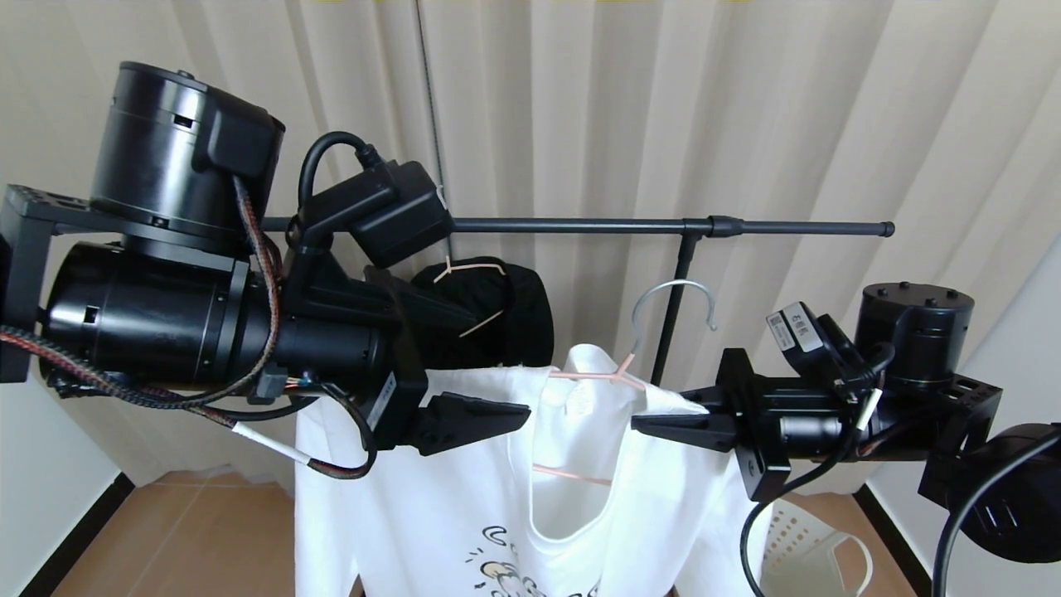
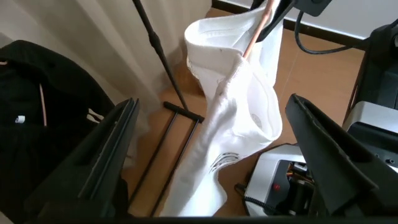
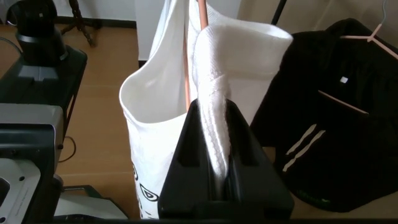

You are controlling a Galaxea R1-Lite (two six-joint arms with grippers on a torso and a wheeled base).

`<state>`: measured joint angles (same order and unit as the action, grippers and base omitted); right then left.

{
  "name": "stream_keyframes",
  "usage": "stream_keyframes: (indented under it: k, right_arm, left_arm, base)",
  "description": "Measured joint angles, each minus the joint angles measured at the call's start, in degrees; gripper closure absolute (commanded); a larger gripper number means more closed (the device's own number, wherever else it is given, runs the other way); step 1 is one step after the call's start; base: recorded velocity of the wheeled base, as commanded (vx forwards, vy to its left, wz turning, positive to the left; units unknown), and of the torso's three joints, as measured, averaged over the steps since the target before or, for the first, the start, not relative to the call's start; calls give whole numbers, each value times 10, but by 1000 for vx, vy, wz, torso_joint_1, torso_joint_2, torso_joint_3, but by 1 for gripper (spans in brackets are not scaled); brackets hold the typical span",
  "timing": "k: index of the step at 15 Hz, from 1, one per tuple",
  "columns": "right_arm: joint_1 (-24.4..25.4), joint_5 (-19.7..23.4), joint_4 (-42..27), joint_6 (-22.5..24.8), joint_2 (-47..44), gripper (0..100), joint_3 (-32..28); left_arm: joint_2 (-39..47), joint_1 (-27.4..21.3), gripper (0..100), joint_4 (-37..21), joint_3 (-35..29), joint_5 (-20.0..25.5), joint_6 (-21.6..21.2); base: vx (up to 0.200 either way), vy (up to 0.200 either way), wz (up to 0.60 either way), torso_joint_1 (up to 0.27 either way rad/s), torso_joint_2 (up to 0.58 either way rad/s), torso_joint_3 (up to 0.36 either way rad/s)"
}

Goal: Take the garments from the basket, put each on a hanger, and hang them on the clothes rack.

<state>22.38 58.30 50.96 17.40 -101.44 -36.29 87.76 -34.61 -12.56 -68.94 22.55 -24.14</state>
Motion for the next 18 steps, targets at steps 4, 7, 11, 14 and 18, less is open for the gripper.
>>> stream_keyframes:
  k: [4,7,11,14,18]
  right_arm:
    - [5,0,0,0,2,100,0]
    - [9,0,0,0,9,100,4]
    - [11,0,0,0,16,100,6]
    - [12,0,0,0,20,100,7]
    - [12,0,0,0,28,100,10]
  left_arm:
    - [11,-6,0,0,3,8,-2]
    - [17,-12,0,1,4,8,-2]
    - [25,-22,0,4,11,7,-3]
    - [28,-24,0,4,15,5,-4]
    - [36,-24,0,4,15,4,-3]
  base:
    - [0,0,0,0,0,0]
    - [0,0,0,0,0,0]
    - [0,0,0,0,0,0]
    - [0,0,0,0,0,0]
    - [0,0,0,0,0,0]
